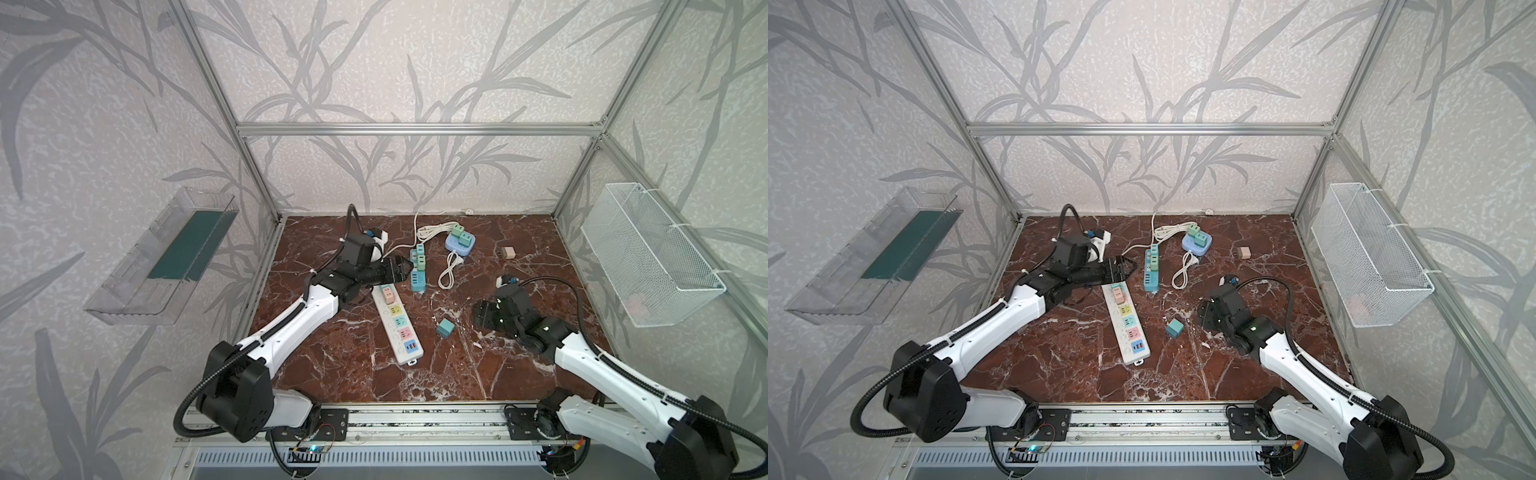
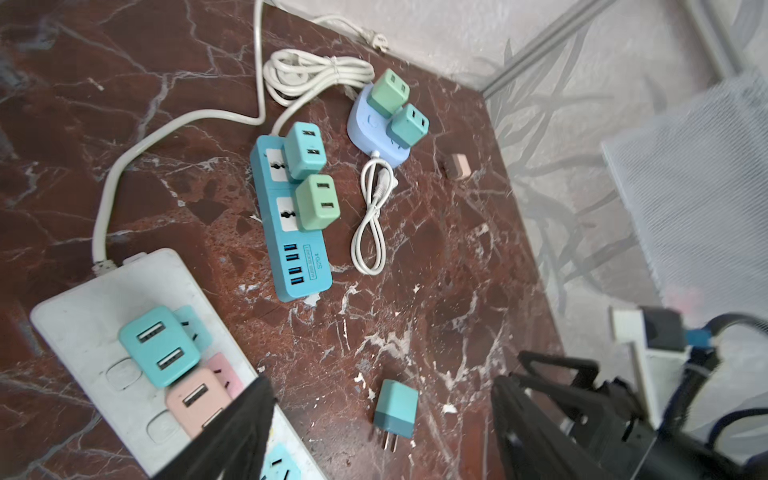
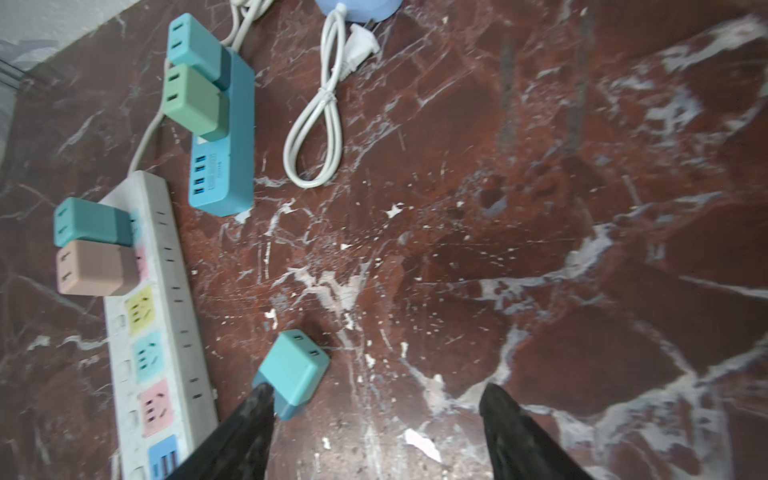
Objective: Insert the plug
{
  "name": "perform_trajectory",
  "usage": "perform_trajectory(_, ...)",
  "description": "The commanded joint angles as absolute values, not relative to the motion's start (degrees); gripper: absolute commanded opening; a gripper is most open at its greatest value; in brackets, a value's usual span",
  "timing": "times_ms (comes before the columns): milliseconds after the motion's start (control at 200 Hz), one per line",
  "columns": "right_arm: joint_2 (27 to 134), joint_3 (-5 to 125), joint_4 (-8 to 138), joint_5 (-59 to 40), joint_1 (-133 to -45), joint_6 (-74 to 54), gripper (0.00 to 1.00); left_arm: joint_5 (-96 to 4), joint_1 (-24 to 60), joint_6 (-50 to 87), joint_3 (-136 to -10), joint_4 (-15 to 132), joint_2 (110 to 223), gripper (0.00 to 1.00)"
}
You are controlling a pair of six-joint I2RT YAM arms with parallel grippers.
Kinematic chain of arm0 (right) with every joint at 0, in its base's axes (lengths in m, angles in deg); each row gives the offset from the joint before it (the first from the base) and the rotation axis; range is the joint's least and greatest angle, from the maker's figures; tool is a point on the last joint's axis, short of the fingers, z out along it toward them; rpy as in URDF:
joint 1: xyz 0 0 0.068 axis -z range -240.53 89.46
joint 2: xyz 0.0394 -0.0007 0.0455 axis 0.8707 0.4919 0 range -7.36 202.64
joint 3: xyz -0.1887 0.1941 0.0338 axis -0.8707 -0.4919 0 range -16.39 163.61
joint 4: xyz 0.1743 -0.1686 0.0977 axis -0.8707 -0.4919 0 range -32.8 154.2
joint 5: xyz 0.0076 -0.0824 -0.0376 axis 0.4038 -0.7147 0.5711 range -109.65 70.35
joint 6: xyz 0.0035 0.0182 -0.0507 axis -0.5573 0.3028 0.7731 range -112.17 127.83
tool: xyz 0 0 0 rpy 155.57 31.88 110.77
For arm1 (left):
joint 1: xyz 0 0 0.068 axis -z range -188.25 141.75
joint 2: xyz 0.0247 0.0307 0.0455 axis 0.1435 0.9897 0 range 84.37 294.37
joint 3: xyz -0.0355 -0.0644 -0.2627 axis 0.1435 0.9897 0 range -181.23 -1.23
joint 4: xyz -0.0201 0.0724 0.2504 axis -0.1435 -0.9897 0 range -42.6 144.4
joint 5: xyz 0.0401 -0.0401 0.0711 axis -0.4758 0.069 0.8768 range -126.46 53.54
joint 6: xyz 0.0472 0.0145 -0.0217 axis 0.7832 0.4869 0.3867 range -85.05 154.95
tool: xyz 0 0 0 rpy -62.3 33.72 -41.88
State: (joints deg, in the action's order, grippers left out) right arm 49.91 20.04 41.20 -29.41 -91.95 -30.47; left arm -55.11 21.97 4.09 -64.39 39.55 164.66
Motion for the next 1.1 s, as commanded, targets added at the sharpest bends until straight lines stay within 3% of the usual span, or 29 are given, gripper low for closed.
perform_trajectory(0,47.36,18.96,37.31,-26.74,-88.63,-22.71,0.73,-43.56,27.49,12.69,-69.07,26.21,167.65,0.66)
perform_trajectory(160,44.84,15.86,41.92,-15.3,-80.49,-23.37,0.61,-35.01,35.82,15.1,-72.97,21.45,174.17,0.59)
perform_trajectory(580,42.82,12.12,45.48,-5.49,-71.96,-23.48,0.72,-35.38,48.3,18.16,-89.0,11.04,195.98,0.72)
perform_trajectory(1095,41.48,10.77,46.25,-1.01,-70.29,-23.81,0.71,-34.36,49.47,17.94,-90.6,10.9,205.3,0.62)
